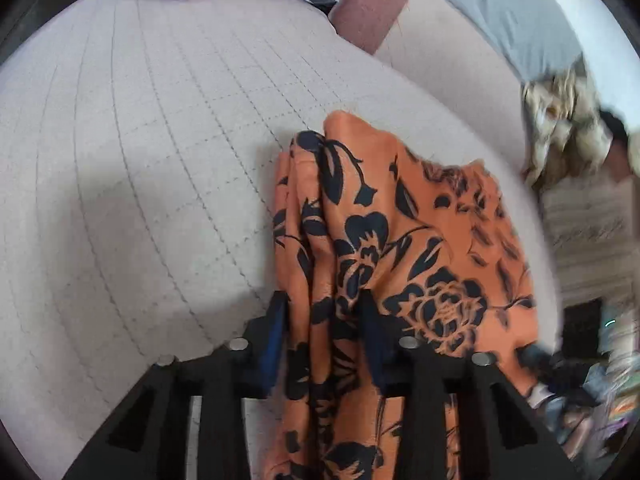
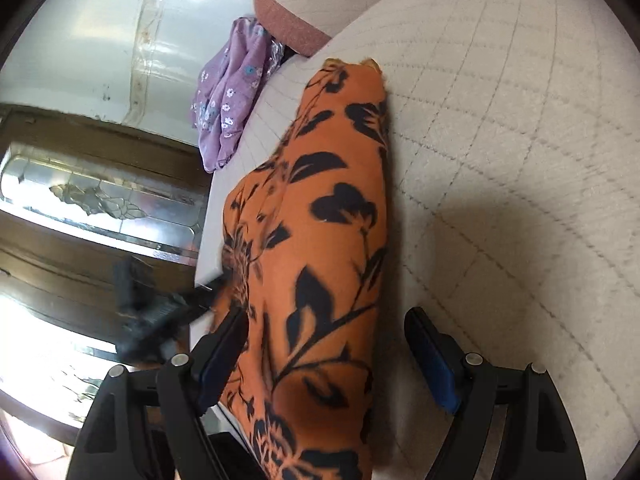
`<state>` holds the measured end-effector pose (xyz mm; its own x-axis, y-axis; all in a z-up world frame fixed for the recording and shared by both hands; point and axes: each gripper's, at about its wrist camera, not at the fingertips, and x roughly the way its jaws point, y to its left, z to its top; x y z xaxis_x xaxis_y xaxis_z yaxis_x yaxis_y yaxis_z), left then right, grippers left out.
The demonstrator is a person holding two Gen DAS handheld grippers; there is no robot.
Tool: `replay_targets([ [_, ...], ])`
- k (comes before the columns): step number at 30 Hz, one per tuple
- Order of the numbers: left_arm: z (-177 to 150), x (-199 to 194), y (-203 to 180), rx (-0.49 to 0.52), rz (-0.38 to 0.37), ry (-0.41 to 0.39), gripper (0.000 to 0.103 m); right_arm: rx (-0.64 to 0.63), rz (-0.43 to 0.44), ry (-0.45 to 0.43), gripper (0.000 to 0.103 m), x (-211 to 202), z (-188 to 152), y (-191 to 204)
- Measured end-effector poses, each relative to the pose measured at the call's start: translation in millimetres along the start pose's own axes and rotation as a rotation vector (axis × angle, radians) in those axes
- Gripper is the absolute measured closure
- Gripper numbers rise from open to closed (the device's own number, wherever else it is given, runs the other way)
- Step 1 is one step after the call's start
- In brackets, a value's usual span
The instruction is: Fold small clothes
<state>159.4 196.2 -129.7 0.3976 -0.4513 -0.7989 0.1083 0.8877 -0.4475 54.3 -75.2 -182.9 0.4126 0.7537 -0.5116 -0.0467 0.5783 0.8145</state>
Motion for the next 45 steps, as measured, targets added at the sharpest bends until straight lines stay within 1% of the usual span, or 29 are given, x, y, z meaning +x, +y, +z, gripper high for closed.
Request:
replay_targets([
  [2,-2,-10,-8,0.016,0.013,-0.039,0.070,-0.030,-0.014,0.014,0.020,5,0,7],
  [3,-6,-15,-10,0.016,0.015,-0.051,0.066,-0.042,-0.004,0.021,0.020,6,-1,11],
  [4,-11,-22,-12,0.013,0.005,-0.059,0.061,-0.046,0.001,0.025,0.020,5,-1,13],
  [5,-14,-25,-11,0.020,-0.015,-0.057,0.052,-0.051,-0.008,0.020,0.020,4,-1,15],
  [6,-16,-28,-13,0.029,-0.034,-0.061,0.046,-0.058,-0.016,0.010,0.020,1,-1,16],
  [7,-20,-33,-13,0.036,-0.038,-0.074,0.044,-0.063,-0.016,0.001,0.020,-1,0,17],
  [8,-24,-35,-11,0.038,-0.023,-0.083,0.037,-0.060,-0.020,-0.005,0.020,-2,1,17],
  [9,-27,-32,-7,0.028,-0.014,-0.069,0.034,-0.050,-0.023,-0.010,0.020,-4,2,15],
  [11,-29,-18,5,-0.003,-0.027,-0.018,0.034,-0.039,-0.022,-0.010,0.020,-3,3,13],
  [12,-33,-14,9,-0.011,-0.033,0.002,0.035,-0.039,-0.028,-0.008,0.020,-2,3,12],
  [13,-34,-13,10,-0.004,-0.034,-0.011,0.039,-0.044,-0.030,-0.003,0.020,1,4,12],
  [14,-35,-12,9,0.001,-0.044,-0.010,0.056,-0.048,-0.031,0.011,0.020,7,5,12],
  [15,-35,-10,7,0.000,-0.075,0.016,0.069,-0.047,-0.034,0.024,0.019,10,6,12],
  [17,-35,-11,0,0.023,-0.038,0.009,0.070,-0.067,-0.036,0.030,0.019,16,6,15],
  [19,-37,-11,-5,0.041,-0.024,0.004,0.070,-0.097,-0.042,0.025,0.021,16,6,21],
  [20,-36,-10,-2,0.025,-0.037,0.005,0.068,-0.109,-0.050,0.027,0.021,17,6,24],
  [21,-36,-11,1,0.008,-0.041,0.005,0.059,-0.118,-0.062,0.031,0.021,18,5,26],
  [23,-39,-13,8,-0.018,-0.042,-0.015,0.047,-0.115,-0.061,0.039,0.021,19,5,25],
  [26,-39,-14,8,-0.014,-0.034,-0.018,0.046,-0.082,-0.057,0.021,0.021,16,6,19],
  [27,-38,-12,5,-0.006,-0.023,-0.017,0.058,-0.074,-0.055,0.020,0.021,16,7,18],
  [28,-38,-11,3,0.014,-0.033,-0.008,0.071,-0.071,-0.055,0.017,0.021,18,8,19],
  [29,-38,-8,-3,0.015,-0.019,-0.010,0.072,-0.082,-0.055,0.010,0.031,20,9,21],
  [30,-38,-8,-5,0.017,-0.003,-0.013,0.074,-0.093,-0.067,0.010,0.053,21,9,22],
  [31,-38,-8,-7,0.017,0.004,-0.016,0.075,-0.107,-0.115,0.032,0.056,28,10,25],
  [33,-38,-13,-9,0.015,0.001,-0.029,0.077,-0.139,-0.147,0.030,0.063,26,9,31],
  [35,-39,-24,-18,0.024,-0.013,-0.063,0.078,-0.195,-0.167,0.017,0.065,18,8,47],
  [39,-41,-52,-46,0.063,-0.040,-0.136,0.078,-0.284,-0.158,-0.024,0.067,-8,8,75],
  [43,-45,-80,-88,0.117,-0.071,-0.222,0.078,-0.333,-0.127,-0.088,0.067,-54,14,86],
  [45,-46,-93,-98,0.139,-0.080,-0.252,0.078,-0.353,-0.117,-0.129,0.067,-80,19,88],
])
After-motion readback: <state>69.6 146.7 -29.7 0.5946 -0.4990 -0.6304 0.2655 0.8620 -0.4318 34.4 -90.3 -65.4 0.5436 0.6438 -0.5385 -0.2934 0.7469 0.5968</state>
